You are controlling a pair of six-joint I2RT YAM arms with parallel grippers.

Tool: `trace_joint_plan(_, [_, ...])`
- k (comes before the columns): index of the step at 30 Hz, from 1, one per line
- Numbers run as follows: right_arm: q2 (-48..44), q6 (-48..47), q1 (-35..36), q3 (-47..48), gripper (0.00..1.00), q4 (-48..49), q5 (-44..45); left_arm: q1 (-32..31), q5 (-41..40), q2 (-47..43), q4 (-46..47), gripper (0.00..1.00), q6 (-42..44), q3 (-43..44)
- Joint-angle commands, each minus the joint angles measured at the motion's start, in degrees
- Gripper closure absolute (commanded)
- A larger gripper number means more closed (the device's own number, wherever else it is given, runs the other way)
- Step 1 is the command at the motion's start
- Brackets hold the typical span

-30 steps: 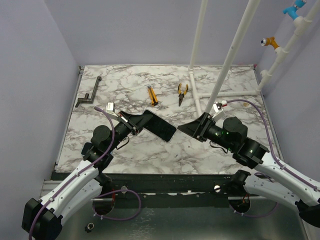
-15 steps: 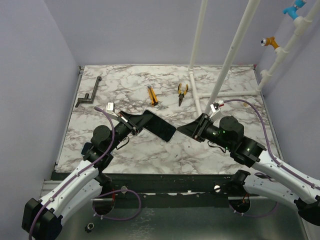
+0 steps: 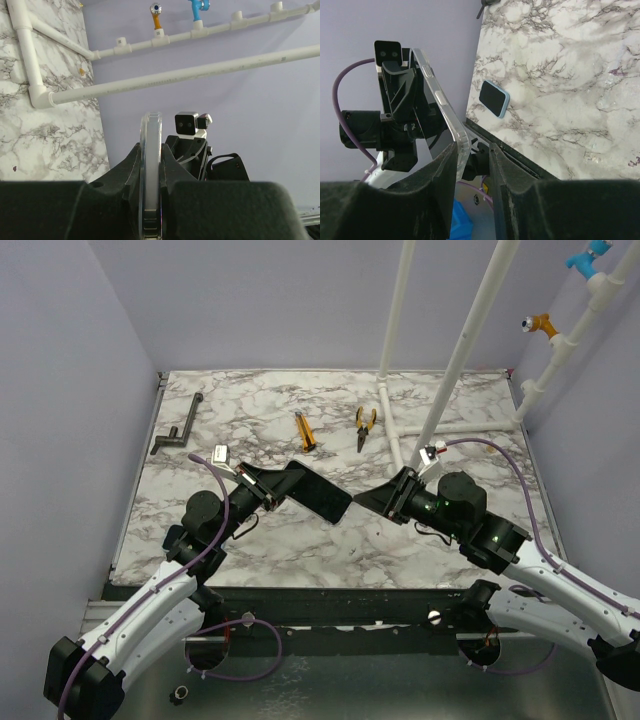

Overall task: Take the phone out of the phone case
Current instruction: Remove the phone case from the phone.

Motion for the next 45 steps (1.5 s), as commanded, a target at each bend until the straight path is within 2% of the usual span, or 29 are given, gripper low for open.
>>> trace_joint_plan(1, [-0.41,-0.80,0.17,0.45,0.66,-0.07,-0.73,0.29,-0.91,-1.18,3.41,1.00,-0.62,0.26])
trace_joint_plan(45, [2.40,-0.98,0.13,0.50,0.66,0.04,-2.31,0.29,-1.36,-2.36,3.41,1.00,-0.61,0.04])
